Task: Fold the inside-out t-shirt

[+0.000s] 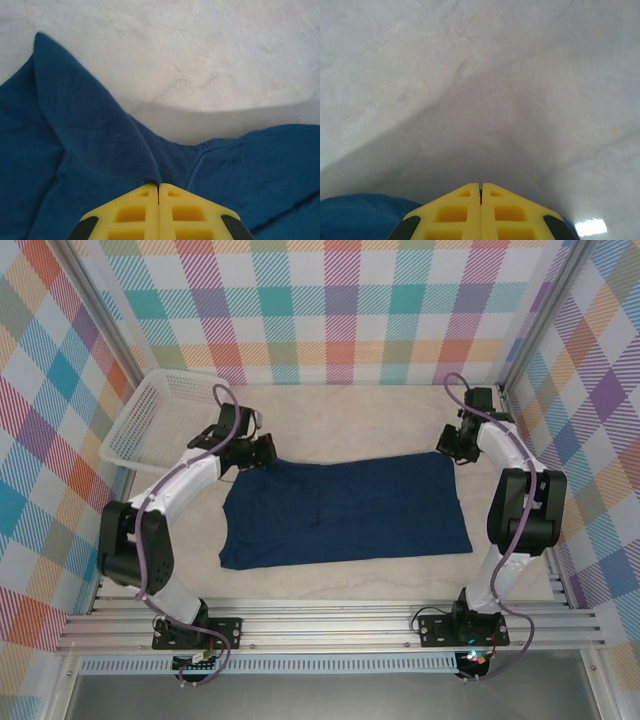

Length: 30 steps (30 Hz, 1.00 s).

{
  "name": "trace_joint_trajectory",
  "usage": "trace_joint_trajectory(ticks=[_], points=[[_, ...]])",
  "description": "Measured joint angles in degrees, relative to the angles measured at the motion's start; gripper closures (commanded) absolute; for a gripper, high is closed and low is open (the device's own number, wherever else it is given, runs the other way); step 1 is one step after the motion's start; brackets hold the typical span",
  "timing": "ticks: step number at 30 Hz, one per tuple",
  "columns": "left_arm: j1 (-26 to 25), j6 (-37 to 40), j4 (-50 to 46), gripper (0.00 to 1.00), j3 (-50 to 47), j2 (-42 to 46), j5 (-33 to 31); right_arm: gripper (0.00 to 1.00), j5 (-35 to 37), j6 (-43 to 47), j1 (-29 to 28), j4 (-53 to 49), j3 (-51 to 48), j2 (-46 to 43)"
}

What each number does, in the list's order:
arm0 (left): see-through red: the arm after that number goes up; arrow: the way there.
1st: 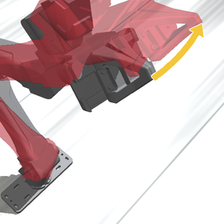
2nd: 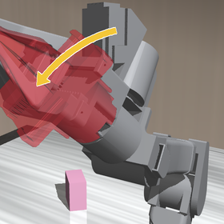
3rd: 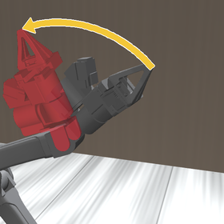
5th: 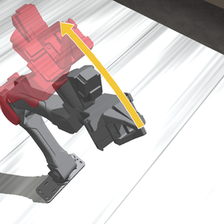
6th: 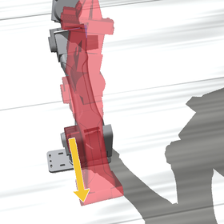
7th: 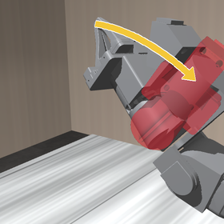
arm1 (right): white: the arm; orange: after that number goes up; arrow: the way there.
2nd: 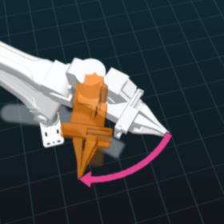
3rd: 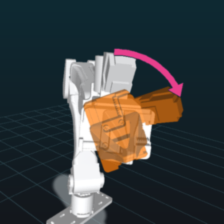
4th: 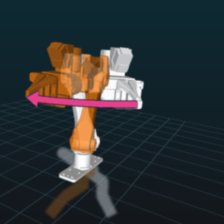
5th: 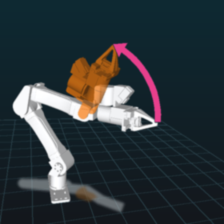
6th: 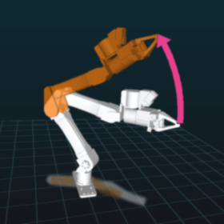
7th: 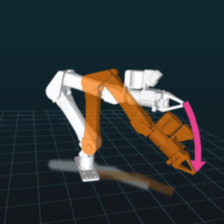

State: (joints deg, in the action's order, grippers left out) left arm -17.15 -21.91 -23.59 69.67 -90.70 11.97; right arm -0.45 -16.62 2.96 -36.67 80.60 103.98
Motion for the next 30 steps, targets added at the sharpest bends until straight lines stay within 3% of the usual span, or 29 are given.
trace_joint_trajectory(ticks=[11,24,30], points=[[-1.9,-0.2,-6.7,1.00,-7.0,17.2,-0.6,0.96,0.7,-0.5,0.0,0.4,-14.6,-12.7],[-7.2,2.1,-15.5,1.00,-10.9,17.8,0.4,0.92,7.2,-0.4,0.0,1.6,-19.1,-14.5],[-8.5,2.3,-15.5,1.00,-14.1,17.0,1.9,0.85,8.5,-1.2,0.0,2.4,-22.8,-13.6]])
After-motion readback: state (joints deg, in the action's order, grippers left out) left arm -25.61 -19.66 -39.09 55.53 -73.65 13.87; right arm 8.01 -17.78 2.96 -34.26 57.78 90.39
